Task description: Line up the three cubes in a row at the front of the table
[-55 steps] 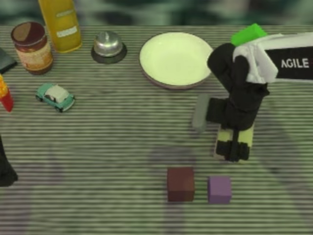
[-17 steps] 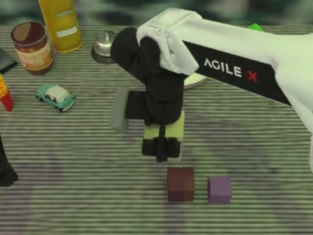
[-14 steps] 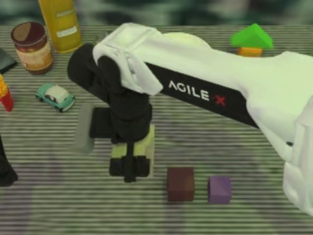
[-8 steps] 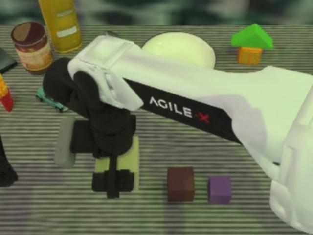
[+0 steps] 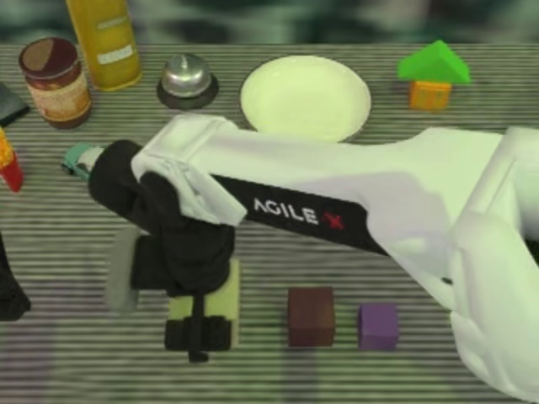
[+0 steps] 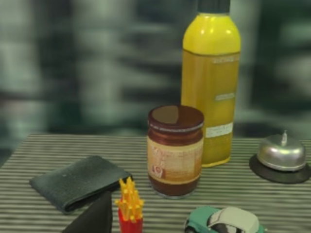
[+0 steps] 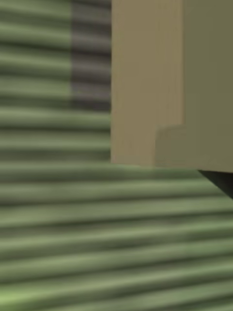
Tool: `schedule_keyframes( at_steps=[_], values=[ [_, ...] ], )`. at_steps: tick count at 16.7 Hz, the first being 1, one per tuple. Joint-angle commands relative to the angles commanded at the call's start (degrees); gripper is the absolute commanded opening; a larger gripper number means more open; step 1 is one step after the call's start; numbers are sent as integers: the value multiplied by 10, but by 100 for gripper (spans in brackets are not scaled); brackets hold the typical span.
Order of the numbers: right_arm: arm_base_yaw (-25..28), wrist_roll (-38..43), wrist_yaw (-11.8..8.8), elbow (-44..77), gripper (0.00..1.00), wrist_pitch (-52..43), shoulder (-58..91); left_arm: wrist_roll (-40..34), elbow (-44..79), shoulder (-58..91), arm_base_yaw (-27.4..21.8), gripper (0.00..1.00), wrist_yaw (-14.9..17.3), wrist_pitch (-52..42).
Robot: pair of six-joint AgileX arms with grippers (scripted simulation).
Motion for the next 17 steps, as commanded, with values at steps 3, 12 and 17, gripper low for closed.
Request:
schedule_keyframes(
  at_steps=[3,12,17],
  values=[
    [1,0,0,-30,0,31,7,0,0,0,0,100,0,0],
    [1,0,0,-30,45,31,7,0,0,0,0,100,0,0],
    [1,0,0,-30,83,31,7,0,0,0,0,100,0,0]
  ],
)
